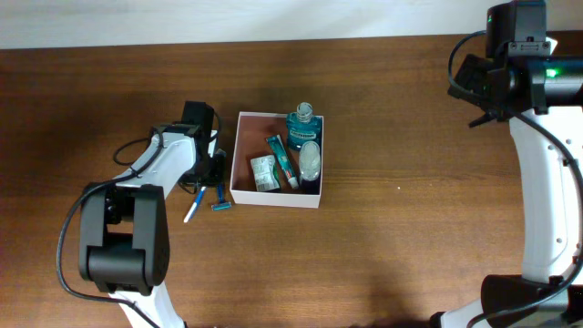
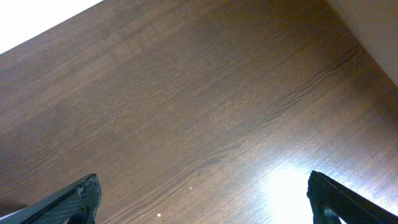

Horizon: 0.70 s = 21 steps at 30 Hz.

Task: Pack container
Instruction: 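Move the left gripper to the blue toothbrush and grasp it, then lift the toothbrush with the left gripper and lower it into the box's left side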

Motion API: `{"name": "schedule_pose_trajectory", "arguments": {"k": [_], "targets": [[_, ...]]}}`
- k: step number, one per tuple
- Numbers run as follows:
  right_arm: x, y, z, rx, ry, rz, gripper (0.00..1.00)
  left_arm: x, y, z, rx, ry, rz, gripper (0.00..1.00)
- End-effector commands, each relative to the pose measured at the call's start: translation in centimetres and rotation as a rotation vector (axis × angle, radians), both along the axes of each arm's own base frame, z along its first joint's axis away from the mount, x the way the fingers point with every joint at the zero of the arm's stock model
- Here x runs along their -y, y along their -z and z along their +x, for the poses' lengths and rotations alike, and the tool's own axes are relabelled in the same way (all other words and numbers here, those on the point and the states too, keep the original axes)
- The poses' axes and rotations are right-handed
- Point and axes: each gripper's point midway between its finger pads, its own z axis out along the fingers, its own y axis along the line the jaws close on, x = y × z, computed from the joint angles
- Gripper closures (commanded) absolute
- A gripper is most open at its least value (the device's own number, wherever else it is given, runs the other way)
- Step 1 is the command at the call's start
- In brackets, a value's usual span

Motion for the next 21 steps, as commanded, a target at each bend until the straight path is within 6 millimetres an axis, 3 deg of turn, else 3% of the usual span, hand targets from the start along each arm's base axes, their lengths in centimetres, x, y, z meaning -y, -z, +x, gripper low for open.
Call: {"name": "schedule_pose_trajectory", "arguments": {"k": [1, 2, 7, 11, 17, 21], "targets": [[0.2, 0.0, 0.1, -0.001, 0.006, -0.002, 0.01, -0.1, 1.0, -0.4, -0.027, 0.011, -0.005, 0.95], [0.2, 0.0, 0.1, -0.001, 0.006, -0.002, 0.01, -0.1, 1.0, -0.4, -0.027, 0.011, -0.005, 0.99], [0.2, 0.0, 0.1, -0.001, 0.006, -0.002, 0.01, -0.5, 1.0, -0.6, -0.037, 0.009, 0.016, 0.99], [0.2, 0.0, 0.1, -0.001, 0.006, -0.002, 0.01, -2.0, 0.0, -0.6, -0.042, 0.002, 0.106, 1.0], [0.2, 0.0, 0.1, 0.0, 0.006, -0.002, 0.01, -2.7, -5.9, 1.8, 0.057, -0.025, 0.151, 0.99], [0.2, 0.0, 0.1, -0.001, 0.006, -0.002, 0.01, -0.7, -11.6, 3.5, 0.187, -0.015, 0.028, 0.99]]}}
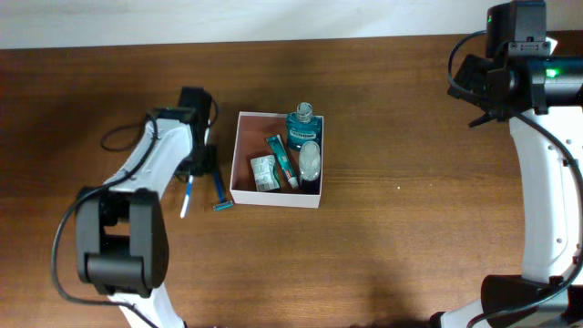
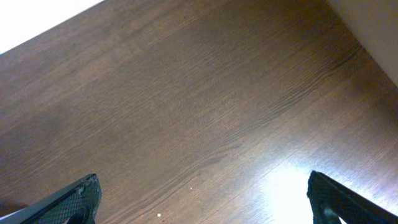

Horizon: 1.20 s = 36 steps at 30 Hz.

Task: Pack container
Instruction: 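Lift the toothbrush with the left gripper and lower it into the box's left side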

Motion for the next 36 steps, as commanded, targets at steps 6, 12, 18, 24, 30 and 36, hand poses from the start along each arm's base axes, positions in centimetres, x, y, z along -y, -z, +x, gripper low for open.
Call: {"name": "schedule_pose_trajectory", "arguments": {"k": [6, 12, 18, 24, 30, 36], "targets": [[0.2, 0.0, 0.1, -0.001, 0.007, -0.002, 0.01, 6.7, -12.4, 2.2, 0.313, 0.107, -0.348, 0.99], [0.2, 0.0, 0.1, -0.001, 0.007, -0.002, 0.01, 10.5, -13.5, 0.9, 0.309, 0.198, -0.417, 1.0], [0.2, 0.0, 0.1, -0.001, 0.007, -0.002, 0.01, 15.2, -14.1, 0.6, 0.343, 0.356, -0.43, 1.0], [0.2, 0.0, 0.1, -0.001, 0.007, -0.002, 0.01, 17.2, -14.3, 0.4, 0.373, 0.424, -0.401, 1.0], [0.2, 0.0, 0.1, -0.001, 0.007, -0.002, 0.01, 17.5, -13.5, 0.5, 0.365, 0.451, -0.387, 1.0], [0.2, 0.0, 0.1, -0.001, 0.007, -0.002, 0.01, 17.7, -11.3, 0.9, 0.321, 0.444, -0.378, 0.99]]}}
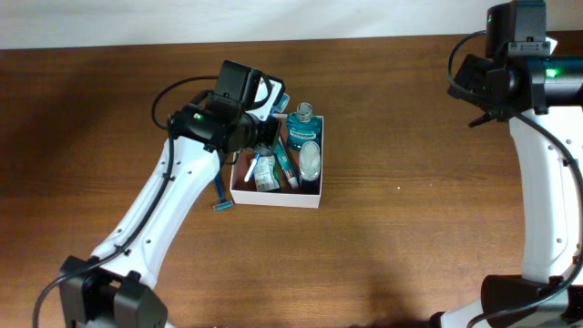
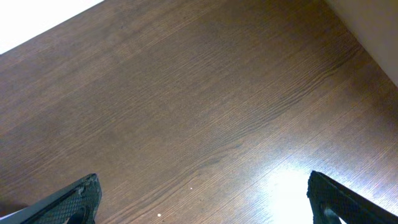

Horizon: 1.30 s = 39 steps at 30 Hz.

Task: Pack container
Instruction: 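Lift the toothbrush with the left gripper and lower it into the box's left side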

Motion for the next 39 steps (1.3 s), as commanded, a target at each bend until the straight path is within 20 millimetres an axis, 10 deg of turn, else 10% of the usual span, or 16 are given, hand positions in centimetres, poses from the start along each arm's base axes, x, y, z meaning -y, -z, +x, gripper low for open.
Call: {"name": "schedule_pose_trajectory", "arguments": {"k": [1, 27, 36, 39], "targets": [[0.2, 0.0, 0.1, -0.001, 0.007, -0.002, 0.01, 0.1, 3.1, 0.4, -0.051, 0.014, 0.039, 0.99], [0.2, 0.0, 0.1, -0.001, 0.007, -0.002, 0.01, -1.4, 6.3, 1.3, -0.087, -0.032, 0.147, 0.99], [0.2, 0.0, 0.1, 0.0, 0.007, -0.002, 0.01, -1.4, 6.3, 1.3, -0.086, -0.033, 0.147, 0.42], [0.2, 0.0, 0.1, -0.001, 0.007, -0.002, 0.01, -1.3, 6.2, 1.4, -0.082, -0.033, 0.145, 0.39]]}}
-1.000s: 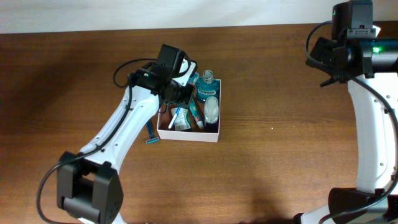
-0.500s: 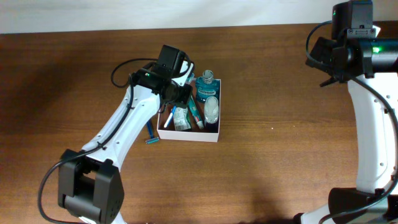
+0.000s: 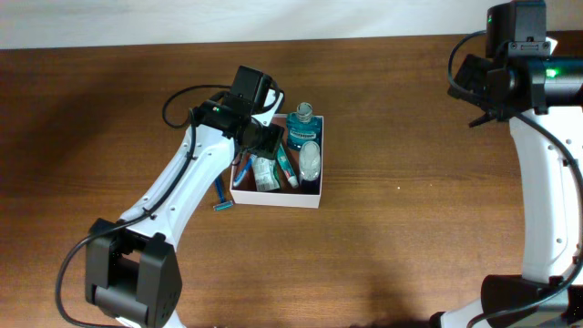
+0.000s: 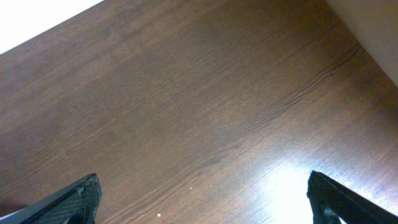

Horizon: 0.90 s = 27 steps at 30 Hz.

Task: Pack container
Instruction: 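Lift the toothbrush with the left gripper and lower it into the box's left side, then move the left gripper to the blue razor and grasp its handle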

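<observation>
A white box (image 3: 312, 193) with a pinkish floor stands mid-table. It holds a teal mouthwash bottle (image 3: 301, 128), a toothpaste tube (image 3: 281, 157), a clear bottle (image 3: 311, 158) and a small packet (image 3: 263, 171). My left gripper (image 3: 262, 138) is low over the box's far-left corner, shut on a white-and-blue toothbrush (image 3: 245, 168) that slants down along the left wall. A blue razor (image 3: 221, 195) lies on the table just left of the box. My right gripper (image 4: 204, 202) hangs open and empty, high at the far right.
The brown wooden table (image 3: 410, 237) runs to a pale wall at the back. My right arm (image 3: 547, 173) stands along the right edge. In the right wrist view only bare wood shows between the fingertips (image 4: 81, 196).
My left gripper has come lower into the box's far-left corner, and the toothbrush now sits down inside along the left wall. The right arm has not moved.
The toothbrush and razor lay on the table left of the box, with my left gripper beside them. Then the gripper was at the toothbrush's upper end. Later it held the toothbrush over the box, and now the brush is down inside. The razor stays put.
</observation>
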Motion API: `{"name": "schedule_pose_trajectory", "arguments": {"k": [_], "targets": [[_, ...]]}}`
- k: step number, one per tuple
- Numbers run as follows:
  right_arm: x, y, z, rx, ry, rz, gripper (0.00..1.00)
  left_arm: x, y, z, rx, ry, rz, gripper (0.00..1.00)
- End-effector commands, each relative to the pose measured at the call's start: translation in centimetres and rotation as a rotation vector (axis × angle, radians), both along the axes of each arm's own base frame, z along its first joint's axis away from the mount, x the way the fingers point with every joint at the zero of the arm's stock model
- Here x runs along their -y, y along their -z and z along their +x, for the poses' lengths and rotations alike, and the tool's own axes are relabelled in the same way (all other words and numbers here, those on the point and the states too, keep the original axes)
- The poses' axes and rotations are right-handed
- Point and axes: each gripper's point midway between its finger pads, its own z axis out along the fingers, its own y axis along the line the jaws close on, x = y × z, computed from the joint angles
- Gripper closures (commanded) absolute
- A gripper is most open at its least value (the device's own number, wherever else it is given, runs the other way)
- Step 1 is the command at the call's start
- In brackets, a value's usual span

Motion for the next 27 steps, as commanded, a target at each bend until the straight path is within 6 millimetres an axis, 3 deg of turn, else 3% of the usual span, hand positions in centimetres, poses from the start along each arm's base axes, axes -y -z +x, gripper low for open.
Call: {"name": "schedule_pose_trajectory", "arguments": {"k": [1, 6, 11, 14, 19, 27], "targets": [[0.2, 0.0, 0.1, -0.001, 0.007, -0.002, 0.01, 0.0, 0.3, 0.1, 0.001, 0.005, 0.011, 0.39], [0.2, 0.0, 0.1, -0.001, 0.007, -0.002, 0.01, -1.1, -1.7, 0.4, 0.019, -0.037, -0.002, 0.4], [0.2, 0.0, 0.1, -0.001, 0.007, -0.002, 0.01, -6.3, -5.0, 0.6, 0.04, -0.284, -0.041, 0.4], [0.2, 0.0, 0.1, 0.0, 0.007, -0.002, 0.02, -10.2, -5.4, 0.1, -0.004, -0.501, -0.093, 0.4], [0.2, 0.0, 0.1, -0.001, 0.007, -0.002, 0.01, -13.6, -3.0, -1.9, -0.136, -0.732, -0.106, 0.43], [0.2, 0.0, 0.1, -0.001, 0.007, -0.002, 0.01, -13.4, 3.7, -4.6, -0.255, -0.846, -0.135, 0.51]]}}
